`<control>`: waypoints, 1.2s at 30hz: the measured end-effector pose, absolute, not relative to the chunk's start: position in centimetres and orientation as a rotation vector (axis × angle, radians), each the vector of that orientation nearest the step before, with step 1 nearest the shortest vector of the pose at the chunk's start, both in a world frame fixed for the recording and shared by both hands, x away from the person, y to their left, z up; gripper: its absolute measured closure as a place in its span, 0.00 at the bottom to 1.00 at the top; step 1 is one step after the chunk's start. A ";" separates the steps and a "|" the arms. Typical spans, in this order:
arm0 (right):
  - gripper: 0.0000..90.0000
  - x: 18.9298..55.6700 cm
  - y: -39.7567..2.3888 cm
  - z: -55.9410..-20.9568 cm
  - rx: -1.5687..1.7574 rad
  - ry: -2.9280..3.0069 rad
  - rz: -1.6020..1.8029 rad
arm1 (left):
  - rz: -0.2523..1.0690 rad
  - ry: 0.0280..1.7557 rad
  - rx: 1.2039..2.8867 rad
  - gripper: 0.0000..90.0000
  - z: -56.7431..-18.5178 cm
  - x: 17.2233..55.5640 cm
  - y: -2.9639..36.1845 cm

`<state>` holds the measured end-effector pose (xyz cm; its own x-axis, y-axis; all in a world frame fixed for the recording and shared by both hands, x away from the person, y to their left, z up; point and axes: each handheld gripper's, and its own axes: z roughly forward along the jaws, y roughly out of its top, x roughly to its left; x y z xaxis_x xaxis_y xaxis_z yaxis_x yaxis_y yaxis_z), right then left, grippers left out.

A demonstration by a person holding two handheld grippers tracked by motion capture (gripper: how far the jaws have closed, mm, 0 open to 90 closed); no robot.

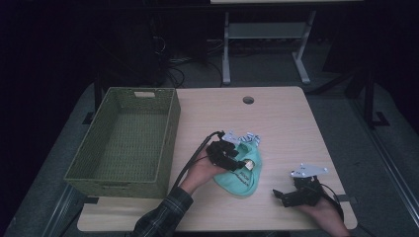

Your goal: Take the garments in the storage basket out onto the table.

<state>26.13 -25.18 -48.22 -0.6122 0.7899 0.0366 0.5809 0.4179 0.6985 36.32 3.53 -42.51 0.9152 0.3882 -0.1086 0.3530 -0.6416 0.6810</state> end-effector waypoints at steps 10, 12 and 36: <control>0.01 26.1 -25.2 -48.2 1.187 2.378 0.994 | 0.076 0.585 2.294 0.72 -42.1 34.1 6.7; 0.01 26.1 -25.2 -48.2 1.187 2.378 0.993 | 0.079 0.588 2.295 0.80 -42.5 33.6 7.1; 0.01 26.5 -25.1 -48.0 1.189 2.389 0.976 | 0.083 0.618 2.387 1.00 -46.0 32.4 8.2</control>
<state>26.46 -25.10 -48.04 -0.6132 0.7892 0.0327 0.5862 0.4270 0.6885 32.37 8.24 -45.97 0.8860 0.4531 -0.0984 0.4108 -0.6689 0.6195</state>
